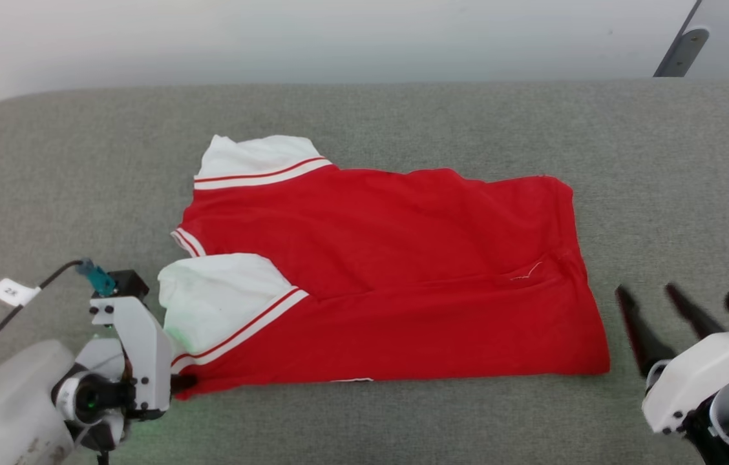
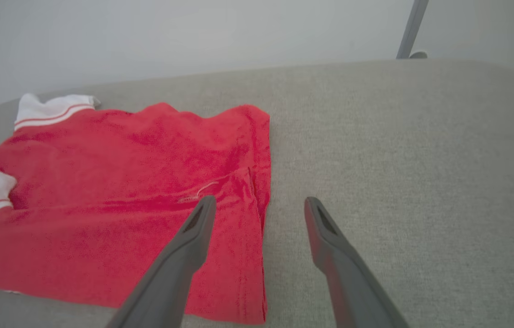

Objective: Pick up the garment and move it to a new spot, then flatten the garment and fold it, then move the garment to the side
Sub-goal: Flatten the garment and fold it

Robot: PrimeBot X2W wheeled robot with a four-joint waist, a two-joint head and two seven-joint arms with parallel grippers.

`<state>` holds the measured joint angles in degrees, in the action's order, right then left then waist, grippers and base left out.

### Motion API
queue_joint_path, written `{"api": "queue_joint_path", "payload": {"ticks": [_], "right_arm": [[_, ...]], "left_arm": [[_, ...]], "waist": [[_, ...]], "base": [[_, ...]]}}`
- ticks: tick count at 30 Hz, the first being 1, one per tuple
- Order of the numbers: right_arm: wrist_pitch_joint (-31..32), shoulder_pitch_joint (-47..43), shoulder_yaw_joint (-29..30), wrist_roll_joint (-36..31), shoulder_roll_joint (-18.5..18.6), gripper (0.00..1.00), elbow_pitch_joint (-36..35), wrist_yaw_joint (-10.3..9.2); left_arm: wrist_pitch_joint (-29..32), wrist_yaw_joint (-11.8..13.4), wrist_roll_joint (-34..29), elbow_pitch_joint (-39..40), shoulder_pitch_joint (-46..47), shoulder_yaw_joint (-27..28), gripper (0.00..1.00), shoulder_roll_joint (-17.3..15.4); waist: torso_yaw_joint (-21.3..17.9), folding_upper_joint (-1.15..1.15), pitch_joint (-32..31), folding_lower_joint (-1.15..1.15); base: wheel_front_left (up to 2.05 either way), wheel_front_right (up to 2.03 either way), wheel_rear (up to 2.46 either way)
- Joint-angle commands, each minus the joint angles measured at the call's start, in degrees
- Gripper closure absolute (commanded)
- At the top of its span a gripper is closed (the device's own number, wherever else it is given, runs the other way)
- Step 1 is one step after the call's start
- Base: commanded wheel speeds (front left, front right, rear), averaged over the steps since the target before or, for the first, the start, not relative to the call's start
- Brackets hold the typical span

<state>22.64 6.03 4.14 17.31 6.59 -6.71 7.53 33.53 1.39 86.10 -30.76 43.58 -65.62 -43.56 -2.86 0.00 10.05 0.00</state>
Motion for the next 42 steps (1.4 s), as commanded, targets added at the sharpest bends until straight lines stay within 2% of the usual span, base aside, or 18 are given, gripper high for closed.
{"api": "queue_joint_path", "payload": {"ticks": [1, 10, 16, 21, 22, 23, 27, 32, 36, 42], "right_arm": [[1.0, -0.9, -0.3, 0.4, 0.5, 0.0, 0.1, -0.09], [17.5, 1.8, -1.2, 2.9, 1.7, 0.0, 4.5, -0.09], [22.1, 6.2, -3.1, 3.5, 2.9, 0.0, 11.7, -0.09], [24.5, 9.4, -4.6, 2.6, 2.9, 0.0, 20.4, -0.09], [24.8, 10.0, -4.9, 2.6, 2.8, 0.28, 22.0, -0.1], [25.0, 10.5, -5.4, 2.7, 2.9, 1.0, 23.2, -0.1], [25.3, 12.1, -6.1, 2.6, 3.4, 1.0, 25.6, -0.1], [26.1, 13.2, -6.1, 2.8, 5.8, 1.0, 24.4, -0.14], [27.8, 12.7, -5.8, 3.4, 8.3, 1.0, 21.8, -0.16], [31.7, 10.8, -6.0, 5.0, 11.0, 1.0, 16.5, -0.15]], "left_arm": [[-0.1, -0.4, -0.2, -0.3, -1.0, -0.9, 1.0, 1.6], [-1.2, -2.2, -0.8, -1.2, 1.5, 0.1, 1.0, 3.3], [-1.7, -2.5, -1.5, -1.0, 2.7, 0.3, 1.0, 3.9], [-1.9, -2.7, -2.0, -0.7, 3.4, 0.3, 1.0, 4.3], [-2.0, -2.8, -2.1, -0.7, 3.4, 0.3, 1.0, 4.4], [-2.1, -2.8, -2.1, -0.7, 3.5, 0.4, 1.0, 4.5], [-1.9, -2.8, -2.1, -0.5, 3.1, 0.3, 1.0, 4.4], [-1.5, -2.4, -1.9, 0.7, 3.4, 0.7, 1.0, 2.6], [-0.1, -1.2, -1.6, 3.3, 3.3, 0.9, 1.0, -0.3], [2.1, 2.4, -2.0, 10.9, 2.4, 0.5, 1.0, -5.1]], "waist": [[0.3, 0.0, 0.3, 0.0], [2.1, 0.0, 2.4, 0.0], [3.2, 0.0, 3.9, 0.0], [4.1, 0.0, 4.9, 0.0], [4.2, 0.0, 5.0, 0.0], [4.4, 0.0, 5.2, 0.0], [4.9, 0.0, 5.4, 0.0], [5.0, 0.0, 5.2, 0.0], [5.1, 0.0, 4.7, 0.0], [5.2, 0.0, 3.4, 0.0]], "base": [[0.0, 0.0, 0.0], [0.0, 0.0, 0.0], [0.0, 0.0, 0.0], [0.0, 0.0, 0.0], [0.0, 0.0, 0.0], [0.0, 0.0, 0.0], [0.0, 0.0, 0.0], [0.0, 0.0, 0.0], [0.0, 0.0, 0.0], [0.0, 0.0, 0.0]]}}
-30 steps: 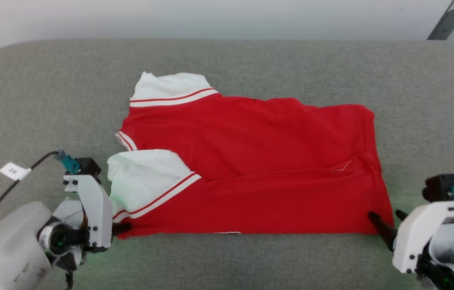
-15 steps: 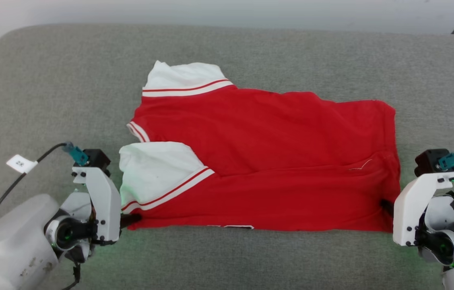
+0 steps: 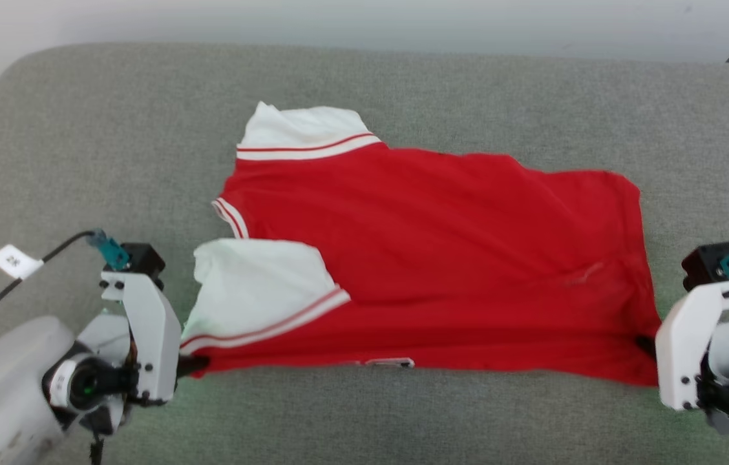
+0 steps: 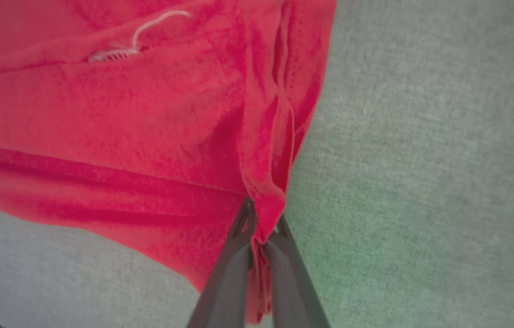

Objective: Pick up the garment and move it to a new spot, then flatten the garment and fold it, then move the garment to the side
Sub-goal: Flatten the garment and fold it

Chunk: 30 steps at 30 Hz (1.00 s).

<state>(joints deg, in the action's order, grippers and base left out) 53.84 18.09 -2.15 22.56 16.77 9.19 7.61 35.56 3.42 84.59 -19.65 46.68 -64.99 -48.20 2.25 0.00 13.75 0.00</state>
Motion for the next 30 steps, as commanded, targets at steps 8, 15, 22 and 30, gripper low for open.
{"api": "queue_joint_path", "payload": {"ticks": [8, 15, 22, 30], "right_arm": [[7.4, -7.2, 1.0, 2.1, 3.8, 1.0, -8.3, -0.19], [10.8, -13.1, 2.7, 2.8, 4.0, 1.0, -13.4, -0.19], [8.8, -16.1, 2.3, 1.9, 1.8, 1.0, -12.4, -0.18], [5.7, -14.2, 1.5, 2.2, 1.7, 0.0, -11.1, -0.18]], "left_arm": [[1.5, 7.3, -0.4, 13.6, -4.0, -1.0, 1.0, -7.1], [0.3, 11.7, -0.4, 22.7, -8.3, -2.5, 1.0, -10.3], [-1.7, 11.7, -0.8, 21.6, -11.8, -4.1, 0.85, -8.4], [-2.0, 10.1, -1.6, 17.5, -10.0, -3.7, 0.0, -6.7]], "waist": [[0.2, 0.0, -1.8, 0.0], [0.1, 0.0, -2.3, 0.0], [-0.1, 0.0, -2.3, 0.0], [-1.0, 0.0, -2.2, 0.0]], "base": [[0.0, 0.0, 0.0], [0.0, 0.0, 0.0], [0.0, 0.0, 0.0], [0.0, 0.0, 0.0]]}}
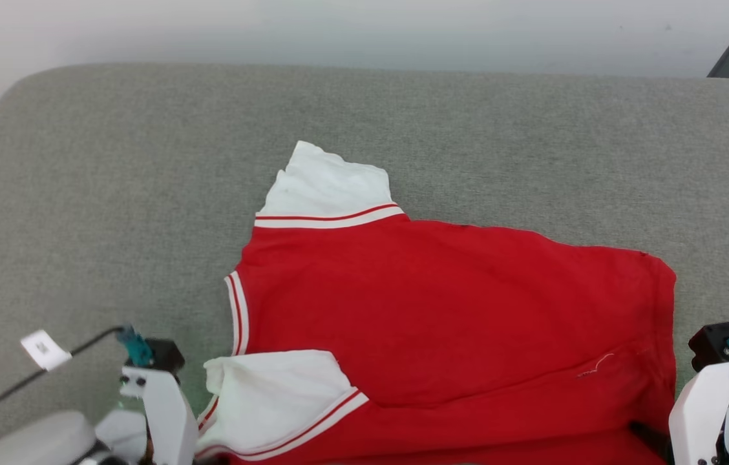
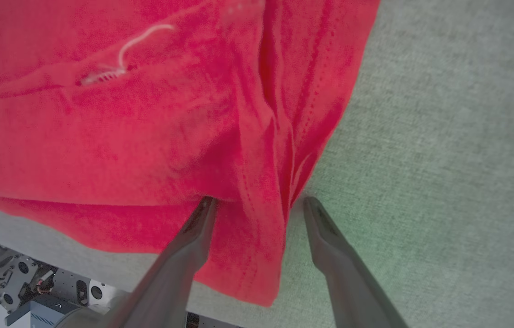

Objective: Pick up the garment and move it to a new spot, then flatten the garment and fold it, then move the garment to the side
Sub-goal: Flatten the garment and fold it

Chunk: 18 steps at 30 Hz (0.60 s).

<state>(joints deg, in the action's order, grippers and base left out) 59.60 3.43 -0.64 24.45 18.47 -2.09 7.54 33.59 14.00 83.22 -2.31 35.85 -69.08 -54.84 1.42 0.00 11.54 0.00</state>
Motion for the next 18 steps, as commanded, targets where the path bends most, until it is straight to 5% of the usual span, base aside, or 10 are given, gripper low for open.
{"api": "queue_joint_path", "payload": {"ticks": [1, 10, 18], "right_arm": [[-0.2, 0.6, 0.1, 0.4, 0.0, 0.0, -0.2, -0.11], [-7.1, 3.7, 2.8, -0.1, -2.0, 0.0, -6.4, -0.1], [-28.5, 8.9, 3.4, -5.9, -6.6, 0.0, -9.5, -0.1]], "left_arm": [[0.1, -0.4, -0.6, 0.3, 1.4, 0.6, 0.0, -0.5], [2.6, 0.0, -3.9, 4.3, 10.3, 4.1, 0.0, -4.1], [1.9, -3.7, -9.1, -0.4, 20.9, 7.8, 0.0, -1.7]], "waist": [[-0.4, 0.0, 0.1, 0.0], [-2.8, 0.0, 1.6, 0.0], [-6.8, 0.0, 5.1, 0.0]], "base": [[0.0, 0.0, 0.0], [0.0, 0.0, 0.0], [0.0, 0.0, 0.0]]}}
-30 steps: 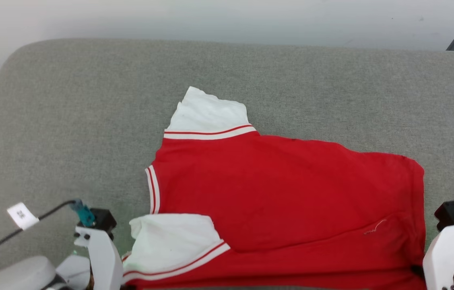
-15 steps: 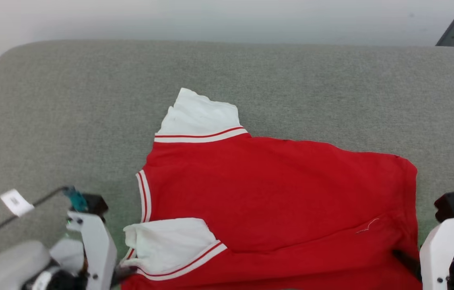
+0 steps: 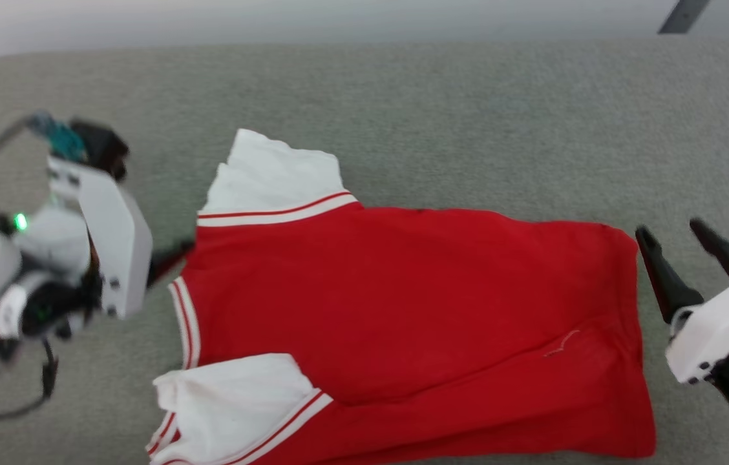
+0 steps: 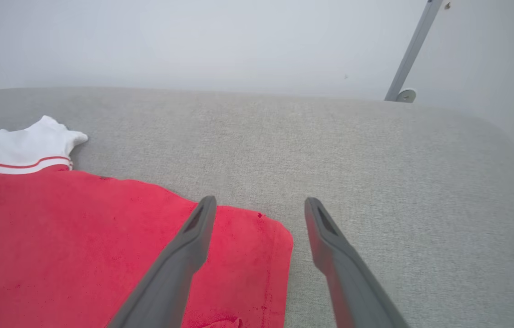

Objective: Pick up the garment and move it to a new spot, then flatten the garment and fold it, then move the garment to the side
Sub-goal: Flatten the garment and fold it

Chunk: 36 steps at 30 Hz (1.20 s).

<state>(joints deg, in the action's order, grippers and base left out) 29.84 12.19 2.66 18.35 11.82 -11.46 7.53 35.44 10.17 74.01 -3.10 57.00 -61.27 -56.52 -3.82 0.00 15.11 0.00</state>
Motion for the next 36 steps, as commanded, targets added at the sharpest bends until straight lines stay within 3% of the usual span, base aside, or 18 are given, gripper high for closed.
{"api": "queue_joint_path", "payload": {"ticks": [1, 6, 11, 21, 31, 32, 33, 35, 36], "right_arm": [[-1.7, 0.5, -0.5, -0.7, -0.5, 0.0, 0.2, -0.09], [-15.0, 2.7, -2.3, -4.8, -3.1, 0.0, 2.9, -0.09], [-22.9, 3.2, -3.9, -7.0, -5.7, 0.0, 6.3, -0.09], [-25.6, 4.0, -5.0, -6.5, -7.9, 0.0, 10.4, -0.09], [-25.2, 5.5, -5.1, -6.7, -8.1, 0.0, 11.0, -0.09], [-25.0, 5.8, -5.1, -6.7, -8.1, 0.0, 11.0, -0.09], [-24.8, 6.0, -5.2, -6.7, -8.2, 0.0, 10.9, -0.09], [-24.2, 6.3, -5.3, -6.7, -8.2, 0.0, 10.8, -0.09], [-23.7, 6.3, -5.3, -6.3, -8.3, 0.0, 10.8, -0.09]], "left_arm": [[-0.4, -0.3, -0.5, -0.8, 0.9, 0.3, 0.0, 0.6], [-2.7, -4.8, -4.8, -7.9, 6.8, 1.3, 0.0, 3.1], [-5.8, -8.1, -8.8, -15.8, 11.4, 1.4, 0.0, 5.8], [-4.7, -13.8, -11.6, -30.3, 17.5, -0.4, 0.0, 11.2], [3.5, -15.6, -9.5, -40.7, 19.0, -2.6, 0.0, 15.8], [4.0, -15.6, -9.5, -41.6, 18.7, -2.8, 0.12, 16.2], [4.2, -15.5, -9.2, -42.5, 18.7, -2.8, 0.51, 16.7], [4.8, -15.0, -8.6, -44.3, 18.5, -2.9, 1.0, 18.0], [5.8, -15.3, -8.8, -45.0, 18.1, -3.4, 1.0, 18.5]], "waist": [[-2.2, 0.0, 2.0, 0.0], [-5.2, 0.0, 4.3, 0.0], [-7.8, 0.0, 6.2, 0.0], [-10.9, 0.0, 9.3, 0.0], [-10.8, 0.0, 10.7, 0.0], [-10.8, 0.0, 10.7, 0.0], [-10.8, 0.0, 10.8, 0.0], [-10.9, 0.0, 10.9, 0.0], [-10.9, 0.0, 10.9, 0.0]], "base": [[0.0, 0.0, 0.0], [0.0, 0.0, 0.0], [0.0, 0.0, 0.0], [0.0, 0.0, 0.0], [0.0, 0.0, 0.0], [0.0, 0.0, 0.0], [0.0, 0.0, 0.0], [0.0, 0.0, 0.0], [0.0, 0.0, 0.0]]}}
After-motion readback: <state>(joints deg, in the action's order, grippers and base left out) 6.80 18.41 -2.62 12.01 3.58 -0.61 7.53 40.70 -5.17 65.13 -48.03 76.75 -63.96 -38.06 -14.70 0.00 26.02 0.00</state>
